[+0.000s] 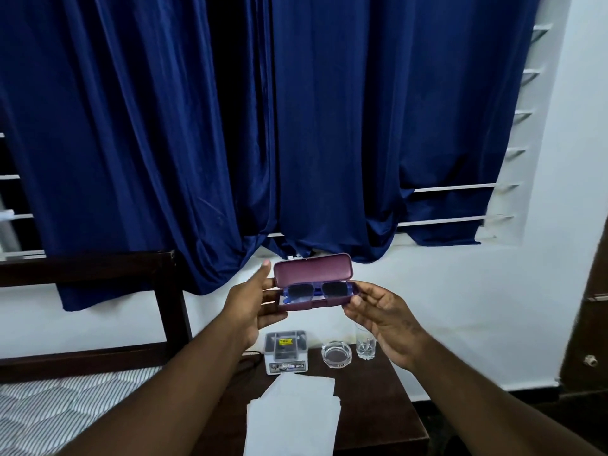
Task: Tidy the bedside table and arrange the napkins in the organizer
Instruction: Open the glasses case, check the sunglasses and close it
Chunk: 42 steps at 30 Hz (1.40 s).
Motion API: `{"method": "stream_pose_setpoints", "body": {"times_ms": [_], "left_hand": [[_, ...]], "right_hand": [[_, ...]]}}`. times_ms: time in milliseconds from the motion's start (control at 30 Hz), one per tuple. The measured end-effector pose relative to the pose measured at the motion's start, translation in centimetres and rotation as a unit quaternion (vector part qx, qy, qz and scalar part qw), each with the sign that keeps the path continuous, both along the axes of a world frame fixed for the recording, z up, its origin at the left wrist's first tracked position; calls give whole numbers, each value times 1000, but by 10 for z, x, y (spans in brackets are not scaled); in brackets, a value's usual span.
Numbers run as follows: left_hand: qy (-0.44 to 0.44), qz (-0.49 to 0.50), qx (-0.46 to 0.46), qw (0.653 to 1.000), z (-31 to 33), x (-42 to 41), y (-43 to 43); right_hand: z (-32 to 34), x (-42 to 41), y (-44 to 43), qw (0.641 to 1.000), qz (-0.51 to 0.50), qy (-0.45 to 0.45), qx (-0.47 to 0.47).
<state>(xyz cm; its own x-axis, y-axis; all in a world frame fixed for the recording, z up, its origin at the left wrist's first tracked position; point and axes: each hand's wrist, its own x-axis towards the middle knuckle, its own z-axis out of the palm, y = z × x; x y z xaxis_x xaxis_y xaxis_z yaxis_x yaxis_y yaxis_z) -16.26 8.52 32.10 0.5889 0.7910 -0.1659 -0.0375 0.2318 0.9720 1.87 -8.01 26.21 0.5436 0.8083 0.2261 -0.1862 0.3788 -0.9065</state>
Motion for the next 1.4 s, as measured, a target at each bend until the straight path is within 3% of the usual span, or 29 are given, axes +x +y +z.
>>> {"method": "stream_pose_setpoints", "body": {"times_ms": [167, 433, 933, 1400], "left_hand": [[76, -81, -19, 994, 27, -4, 14], [130, -99, 13, 987, 40, -1, 25], [-61, -126, 68, 988, 17, -7, 19], [-128, -130, 88, 979, -2, -15, 24]], "right_hand": [[0, -2, 4, 1000, 0, -2, 14], [-6, -3, 8, 1000, 3, 3, 18], [-6, 6, 9, 998, -14, 38, 37], [3, 4, 12, 998, -7, 44, 33]]}}
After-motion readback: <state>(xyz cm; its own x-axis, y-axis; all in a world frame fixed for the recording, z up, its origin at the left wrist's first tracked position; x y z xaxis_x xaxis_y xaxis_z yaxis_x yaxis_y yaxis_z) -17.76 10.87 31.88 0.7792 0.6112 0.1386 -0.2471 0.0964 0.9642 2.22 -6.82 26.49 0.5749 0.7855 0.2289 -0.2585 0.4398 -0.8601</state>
